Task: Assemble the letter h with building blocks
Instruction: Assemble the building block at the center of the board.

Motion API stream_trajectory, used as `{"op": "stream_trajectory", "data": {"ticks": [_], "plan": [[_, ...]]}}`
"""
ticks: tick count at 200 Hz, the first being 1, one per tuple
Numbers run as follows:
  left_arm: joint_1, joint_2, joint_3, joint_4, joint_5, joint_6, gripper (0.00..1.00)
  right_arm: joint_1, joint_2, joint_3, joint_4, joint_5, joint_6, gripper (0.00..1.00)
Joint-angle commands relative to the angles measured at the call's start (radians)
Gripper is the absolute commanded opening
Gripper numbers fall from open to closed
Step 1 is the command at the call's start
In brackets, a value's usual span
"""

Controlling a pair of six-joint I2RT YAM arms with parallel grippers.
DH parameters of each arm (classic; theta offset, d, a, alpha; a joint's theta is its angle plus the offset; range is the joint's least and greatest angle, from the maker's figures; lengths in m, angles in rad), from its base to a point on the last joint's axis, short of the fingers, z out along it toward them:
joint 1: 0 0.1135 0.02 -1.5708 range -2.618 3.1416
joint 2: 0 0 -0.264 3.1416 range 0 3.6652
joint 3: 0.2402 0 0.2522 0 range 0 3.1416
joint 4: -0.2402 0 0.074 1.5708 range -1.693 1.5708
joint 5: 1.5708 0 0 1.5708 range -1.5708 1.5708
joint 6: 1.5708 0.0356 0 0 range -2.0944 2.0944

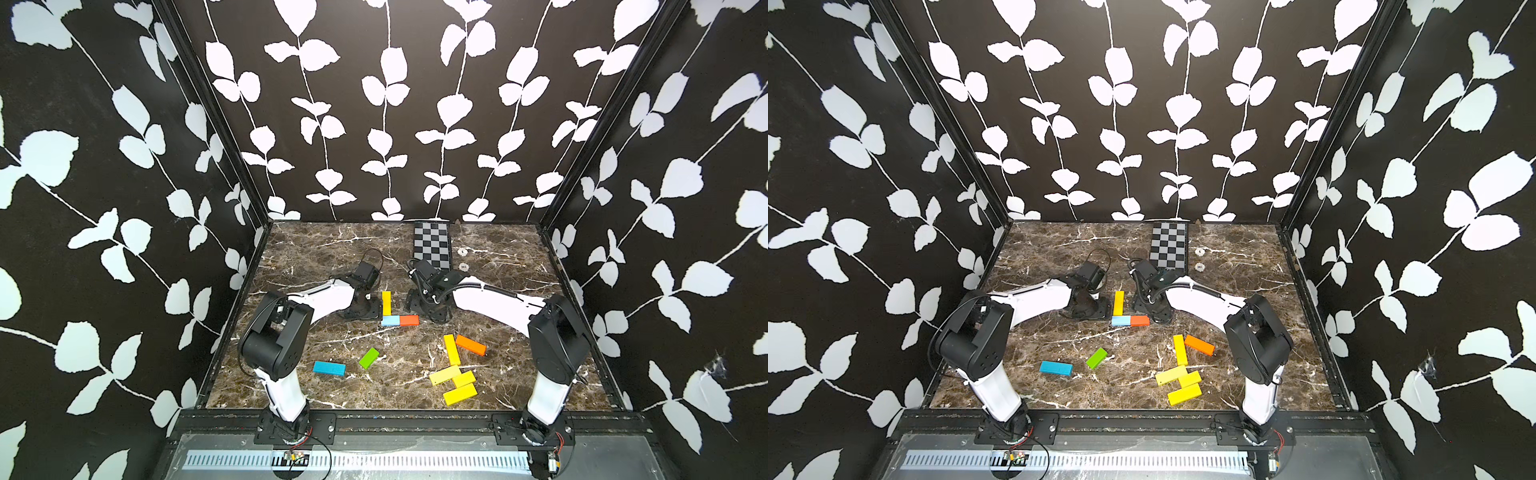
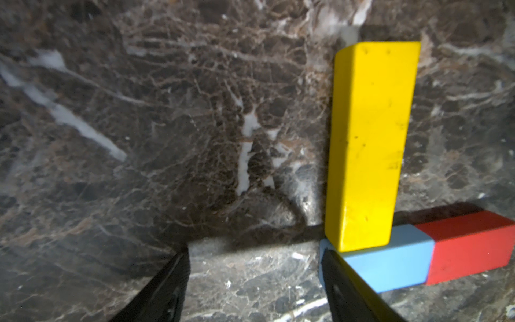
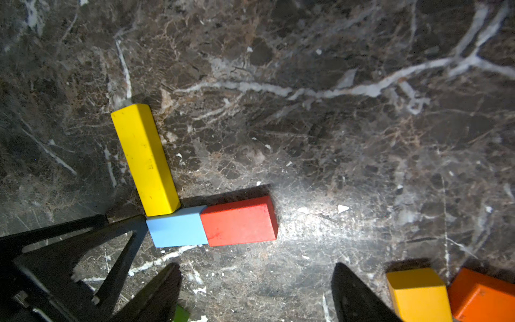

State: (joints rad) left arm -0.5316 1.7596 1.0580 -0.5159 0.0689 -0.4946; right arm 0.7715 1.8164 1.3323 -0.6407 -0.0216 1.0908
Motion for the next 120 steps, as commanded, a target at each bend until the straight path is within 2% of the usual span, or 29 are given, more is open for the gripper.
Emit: {"op": "stream_trajectory", "data": {"ticks": [1, 70, 120], "plan": [[-0.012, 0.059, -0.029, 0.004, 0.065, -0.005, 0.77, 0.001, -0.043, -0.013, -0.030, 0.028, 0.007, 0.83], [-0.013, 0.047, -0.028, 0.004, 0.039, -0.006, 0.78, 0.000, -0.076, -0.013, -0.044, 0.031, -0.011, 0.83], [-0.011, 0.026, -0.026, -0.036, -0.010, -0.005, 0.78, 0.003, -0.150, -0.110, -0.029, 0.027, -0.024, 0.82]]}}
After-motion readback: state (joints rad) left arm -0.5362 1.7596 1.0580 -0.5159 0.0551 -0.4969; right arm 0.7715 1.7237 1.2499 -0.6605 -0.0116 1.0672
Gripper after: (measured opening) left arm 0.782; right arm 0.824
